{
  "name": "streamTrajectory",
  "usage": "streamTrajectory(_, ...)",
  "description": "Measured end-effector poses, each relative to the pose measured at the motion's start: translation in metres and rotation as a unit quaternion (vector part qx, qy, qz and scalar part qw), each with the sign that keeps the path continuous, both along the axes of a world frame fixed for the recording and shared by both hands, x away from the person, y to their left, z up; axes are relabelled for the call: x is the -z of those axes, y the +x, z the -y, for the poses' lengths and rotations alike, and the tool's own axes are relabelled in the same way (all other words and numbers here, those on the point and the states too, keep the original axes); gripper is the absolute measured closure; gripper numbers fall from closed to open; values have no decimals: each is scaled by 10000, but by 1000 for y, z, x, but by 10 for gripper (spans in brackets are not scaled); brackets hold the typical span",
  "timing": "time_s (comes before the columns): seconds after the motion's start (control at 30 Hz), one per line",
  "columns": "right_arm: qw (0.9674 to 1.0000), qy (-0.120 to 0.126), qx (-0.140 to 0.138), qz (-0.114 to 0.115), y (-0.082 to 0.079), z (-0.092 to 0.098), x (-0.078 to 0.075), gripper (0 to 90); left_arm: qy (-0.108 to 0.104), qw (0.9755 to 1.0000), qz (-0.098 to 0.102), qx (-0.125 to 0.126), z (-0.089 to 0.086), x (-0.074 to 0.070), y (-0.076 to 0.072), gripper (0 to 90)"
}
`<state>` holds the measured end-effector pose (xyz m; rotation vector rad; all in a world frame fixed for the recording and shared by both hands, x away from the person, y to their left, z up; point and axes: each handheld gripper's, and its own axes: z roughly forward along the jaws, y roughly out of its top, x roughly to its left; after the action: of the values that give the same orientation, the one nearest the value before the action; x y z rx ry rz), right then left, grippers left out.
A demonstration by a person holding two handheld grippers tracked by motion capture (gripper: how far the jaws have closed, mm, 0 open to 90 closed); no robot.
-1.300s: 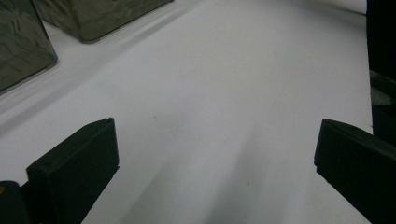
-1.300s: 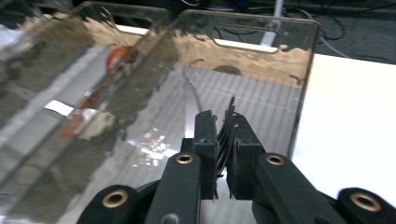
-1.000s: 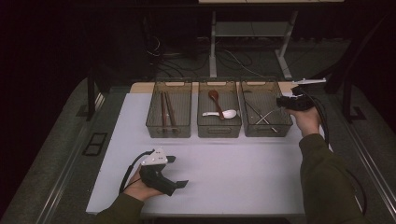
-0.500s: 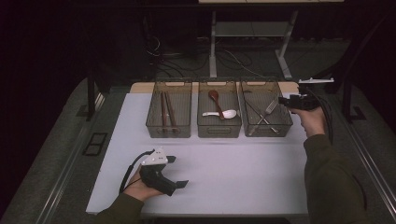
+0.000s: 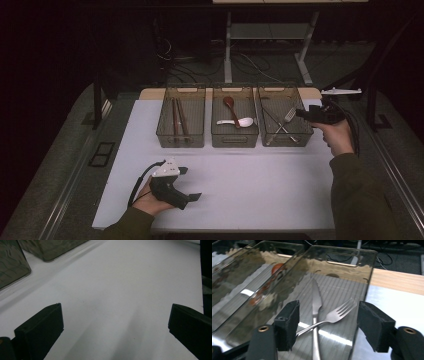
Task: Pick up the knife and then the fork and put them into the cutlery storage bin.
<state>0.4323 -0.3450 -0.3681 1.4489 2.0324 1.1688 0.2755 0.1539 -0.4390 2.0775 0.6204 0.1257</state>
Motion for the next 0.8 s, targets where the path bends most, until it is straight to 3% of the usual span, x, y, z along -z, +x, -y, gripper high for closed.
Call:
streamTrajectory(0.1, 9999, -50, -134, 45, -9, -4, -2, 305, -3, 10000, -1, -9, 0, 0, 0, 0)
streamTrajectory(0.5, 9972, 125, -713, 195, -47, -20, -8, 266, 43, 10000, -2, -26, -1, 1, -1, 0)
streamTrajectory(0.8, 9945, 170, -1003, 238, -76, -28, 7, 198, 78, 10000, -10, -31, -1, 1, -2, 0)
